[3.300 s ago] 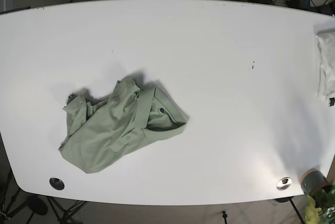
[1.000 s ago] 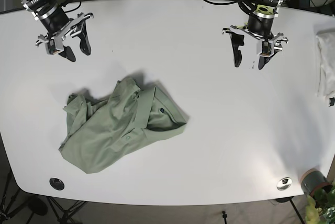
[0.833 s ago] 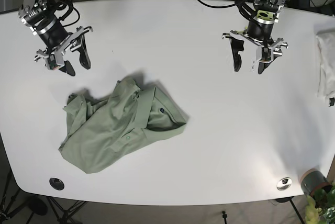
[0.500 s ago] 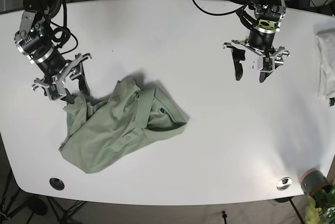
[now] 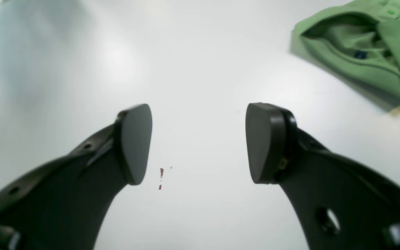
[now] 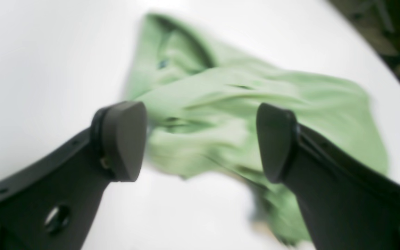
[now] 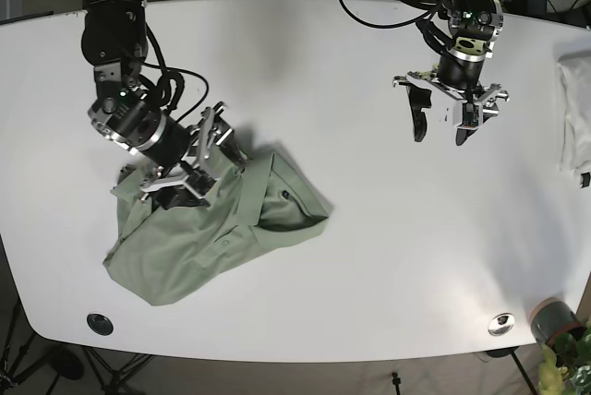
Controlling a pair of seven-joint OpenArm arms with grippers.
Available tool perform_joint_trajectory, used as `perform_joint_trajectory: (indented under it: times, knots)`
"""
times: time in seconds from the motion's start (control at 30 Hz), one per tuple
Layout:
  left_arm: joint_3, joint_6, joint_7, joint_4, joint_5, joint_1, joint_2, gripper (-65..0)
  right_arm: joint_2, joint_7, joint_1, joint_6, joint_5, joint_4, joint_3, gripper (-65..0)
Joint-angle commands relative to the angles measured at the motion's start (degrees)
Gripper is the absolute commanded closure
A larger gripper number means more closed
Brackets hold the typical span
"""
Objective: Fold the T-shirt properly
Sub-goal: 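Reach the right gripper into the green shirt and grasp its fabric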
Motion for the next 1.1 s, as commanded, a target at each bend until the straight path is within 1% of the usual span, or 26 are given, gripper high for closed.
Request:
perform_joint_trajectory:
  times: [0.0, 0.1, 0.23, 0.3, 0.37, 0.43, 0.6, 0.7, 0.8, 0.87, 1.07]
  knots:
    - [-0.1, 0.1, -1.6, 0.7, -0.6, -0.4, -0.2, -40.1, 0.7, 1.4, 1.7, -0.35, -0.8, -1.4, -2.1, -47.4]
    - [-0.1, 0.1, -1.6, 0.7, -0.6, -0.5, -0.2, -40.1, 0.5, 1.5, 3.5, -0.35, -1.6, -5.1, -4.9, -47.4]
    - [-0.2, 0.1, -1.6, 0.7, -0.6, -0.6, -0.2, -40.0, 0.5, 1.8, 6.7, -0.35, -1.7, -10.0, -10.4, -47.4]
    - [-0.2, 0.1, -1.6, 0.7, -0.6, -0.6, -0.2, -40.0, 0.5, 3.3, 8.2, -0.43, -1.7, -12.6, -12.6, -47.4]
    - [0.1, 0.1, -1.6, 0.7, -0.6, -0.6, -0.2, -39.9, 0.6, 6.3, 9.5, -0.7, -1.9, -15.9, -14.3, -47.4]
    - [0.1, 0.1, -1.6, 0.7, -0.6, -0.6, -0.2, -39.9, 0.6, 7.8, 10.4, -0.7, -3.1, -18.5, -15.3, -47.4]
    - [0.1, 0.1, -1.6, 0.6, -0.6, -0.6, -0.2, -39.9, 0.6, 12.4, 11.3, -0.43, -8.7, -22.9, -18.4, -47.4]
    - [0.2, 0.1, -1.6, 0.6, -0.6, -0.6, -0.2, -39.9, 0.4, 16.4, 11.3, -0.7, -11.6, -26.0, -19.4, -47.4]
    - [0.2, 0.1, -1.6, -0.3, -0.6, -0.6, -0.2, -39.9, -1.5, 19.2, 11.7, -0.35, -14.0, -29.9, -18.5, -47.4]
    - [0.2, 0.1, -1.6, -1.0, -0.6, -0.7, -0.2, -39.9, -2.1, 20.1, 12.2, -0.35, -14.8, -31.3, -18.0, -47.4]
    - [0.2, 0.1, -1.6, -1.9, -0.6, -0.7, -0.2, -39.9, -2.2, 25.2, 12.5, -0.87, -15.6, -35.5, -17.8, -47.4]
